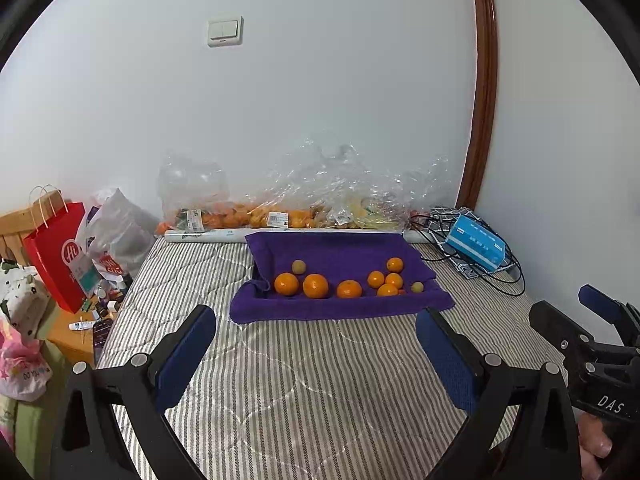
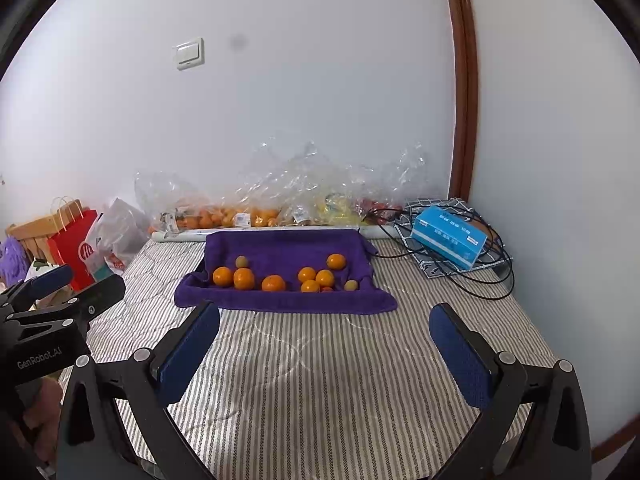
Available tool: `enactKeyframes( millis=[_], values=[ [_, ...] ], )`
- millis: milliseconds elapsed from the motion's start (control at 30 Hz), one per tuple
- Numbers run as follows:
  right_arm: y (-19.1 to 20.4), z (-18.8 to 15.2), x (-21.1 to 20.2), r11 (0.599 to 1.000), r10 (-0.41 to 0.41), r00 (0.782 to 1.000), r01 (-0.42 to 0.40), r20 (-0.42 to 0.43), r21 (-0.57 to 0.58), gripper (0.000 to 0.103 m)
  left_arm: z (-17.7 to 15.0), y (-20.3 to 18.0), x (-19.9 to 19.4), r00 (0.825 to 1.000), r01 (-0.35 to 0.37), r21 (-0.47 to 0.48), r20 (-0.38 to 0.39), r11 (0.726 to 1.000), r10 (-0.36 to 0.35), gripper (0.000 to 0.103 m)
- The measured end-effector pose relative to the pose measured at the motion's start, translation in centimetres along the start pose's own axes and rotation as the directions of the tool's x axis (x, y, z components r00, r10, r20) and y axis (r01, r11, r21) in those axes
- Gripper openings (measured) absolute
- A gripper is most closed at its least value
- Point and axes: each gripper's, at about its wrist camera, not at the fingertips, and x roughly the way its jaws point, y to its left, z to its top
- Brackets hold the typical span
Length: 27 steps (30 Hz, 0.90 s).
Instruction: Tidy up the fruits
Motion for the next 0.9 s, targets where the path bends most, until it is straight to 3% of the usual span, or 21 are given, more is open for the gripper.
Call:
enactKeyframes(
  millis=[900],
  values=[
    [0.86,-0.25,-0.33,1.0,0.002,1.0,-0.002,0.002,-0.017,0.103,-0.09,0.16,-0.07,1.0,-0.003,-0.01,0.0,1.0,0.003,0.101]
  ],
)
